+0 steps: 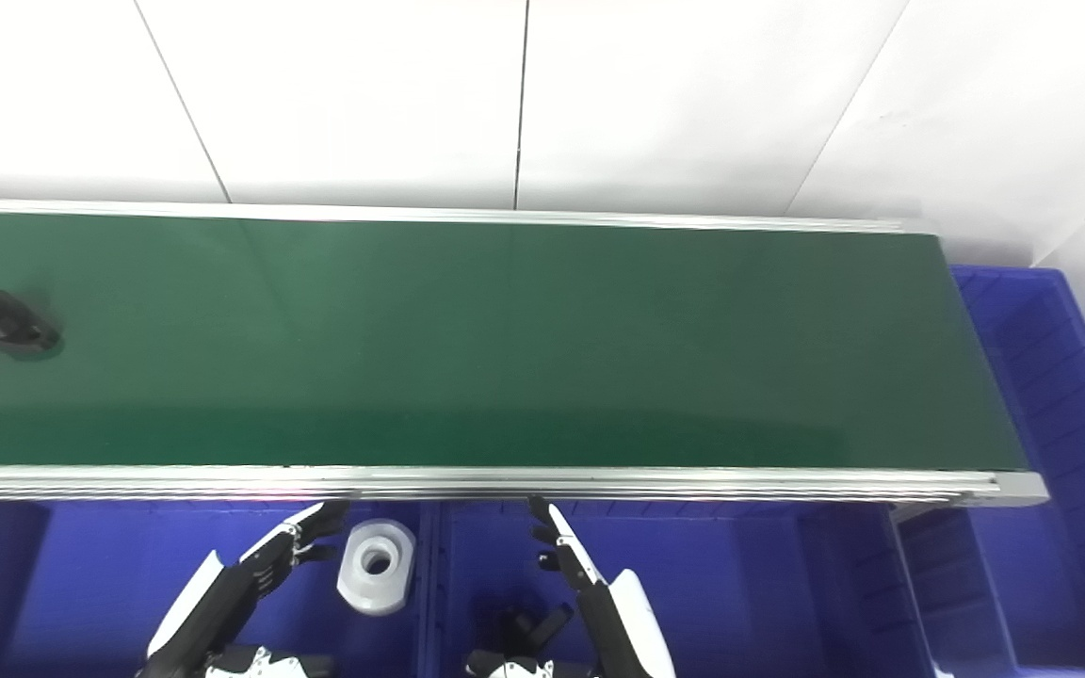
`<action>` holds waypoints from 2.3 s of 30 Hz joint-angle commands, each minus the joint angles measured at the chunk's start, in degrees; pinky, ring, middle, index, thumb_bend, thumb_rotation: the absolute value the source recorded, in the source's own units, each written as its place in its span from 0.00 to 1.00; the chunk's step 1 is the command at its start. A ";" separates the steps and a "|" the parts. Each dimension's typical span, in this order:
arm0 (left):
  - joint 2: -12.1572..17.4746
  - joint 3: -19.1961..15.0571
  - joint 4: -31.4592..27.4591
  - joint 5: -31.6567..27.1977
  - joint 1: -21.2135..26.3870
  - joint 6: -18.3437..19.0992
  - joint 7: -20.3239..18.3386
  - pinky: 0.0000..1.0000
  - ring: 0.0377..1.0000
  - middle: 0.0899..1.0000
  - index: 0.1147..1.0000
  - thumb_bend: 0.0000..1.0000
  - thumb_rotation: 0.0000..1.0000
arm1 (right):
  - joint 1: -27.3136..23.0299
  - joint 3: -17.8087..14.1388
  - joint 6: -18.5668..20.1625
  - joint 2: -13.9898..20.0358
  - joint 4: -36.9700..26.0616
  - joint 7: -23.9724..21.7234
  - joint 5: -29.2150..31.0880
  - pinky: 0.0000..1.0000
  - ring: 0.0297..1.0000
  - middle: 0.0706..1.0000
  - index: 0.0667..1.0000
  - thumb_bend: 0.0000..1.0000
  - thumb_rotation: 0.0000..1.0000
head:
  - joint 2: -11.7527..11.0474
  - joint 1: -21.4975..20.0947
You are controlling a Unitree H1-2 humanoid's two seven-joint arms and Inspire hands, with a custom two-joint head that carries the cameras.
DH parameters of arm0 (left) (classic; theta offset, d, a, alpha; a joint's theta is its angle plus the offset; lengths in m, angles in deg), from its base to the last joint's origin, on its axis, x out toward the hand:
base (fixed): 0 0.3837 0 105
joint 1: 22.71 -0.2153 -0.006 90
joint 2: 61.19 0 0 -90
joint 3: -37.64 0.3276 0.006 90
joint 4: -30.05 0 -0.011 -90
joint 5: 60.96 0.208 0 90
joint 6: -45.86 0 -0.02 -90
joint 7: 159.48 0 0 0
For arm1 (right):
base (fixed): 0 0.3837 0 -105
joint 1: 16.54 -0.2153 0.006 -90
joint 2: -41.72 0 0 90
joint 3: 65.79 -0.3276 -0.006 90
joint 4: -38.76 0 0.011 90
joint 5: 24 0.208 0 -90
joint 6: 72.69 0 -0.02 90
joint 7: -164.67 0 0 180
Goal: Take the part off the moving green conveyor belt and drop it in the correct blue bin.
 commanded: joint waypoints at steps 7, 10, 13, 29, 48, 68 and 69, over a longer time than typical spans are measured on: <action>0.46 0.06 -0.46 0.01 0.20 -2.03 -0.03 0.79 0.87 0.90 0.86 0.88 0.47 | 0.55 0.04 -3.06 -0.20 -1.11 0.44 -0.31 0.81 0.89 0.94 0.97 0.70 0.37 | -0.23 0.60; 0.40 0.24 -0.36 0.17 0.26 -2.03 0.14 0.78 0.87 0.90 0.86 0.88 0.47 | 0.47 0.15 -3.19 0.17 -1.01 0.56 -0.35 0.83 0.90 0.95 0.97 0.70 0.37 | -0.21 1.39; 0.43 0.40 -0.34 0.28 0.36 -2.03 0.21 0.79 0.87 0.90 0.86 0.88 0.47 | 0.44 0.20 -3.19 0.32 -1.00 0.30 0.14 0.81 0.89 0.95 0.97 0.70 0.36 | -0.18 1.44; 0.43 0.18 -0.48 -0.10 0.28 -2.03 0.05 0.80 0.88 0.90 0.86 0.87 0.46 | 0.75 -0.08 -2.60 -0.21 -1.43 0.03 -0.18 0.77 0.88 0.94 0.97 0.69 0.38 | -0.10 1.00; 0.60 0.19 -0.86 0.34 0.02 -2.03 0.37 0.79 0.87 0.90 0.85 0.87 0.46 | 0.76 -0.10 -2.81 -0.25 -1.31 -0.07 -0.01 0.81 0.89 0.95 0.97 0.69 0.39 | -0.11 0.89; 0.62 0.42 -0.71 0.81 0.33 -2.03 0.88 0.79 0.87 0.90 0.86 0.88 0.47 | 0.76 -0.16 -2.91 -0.23 -1.30 -0.12 0.02 0.82 0.90 0.95 0.97 0.69 0.39 | -0.14 0.86; 0.59 0.47 -0.70 0.89 0.33 -2.03 0.98 0.79 0.87 0.90 0.86 0.88 0.47 | 0.75 -0.13 -3.01 -0.19 -1.25 -0.07 0.16 0.82 0.90 0.95 0.97 0.69 0.39 | -0.44 1.37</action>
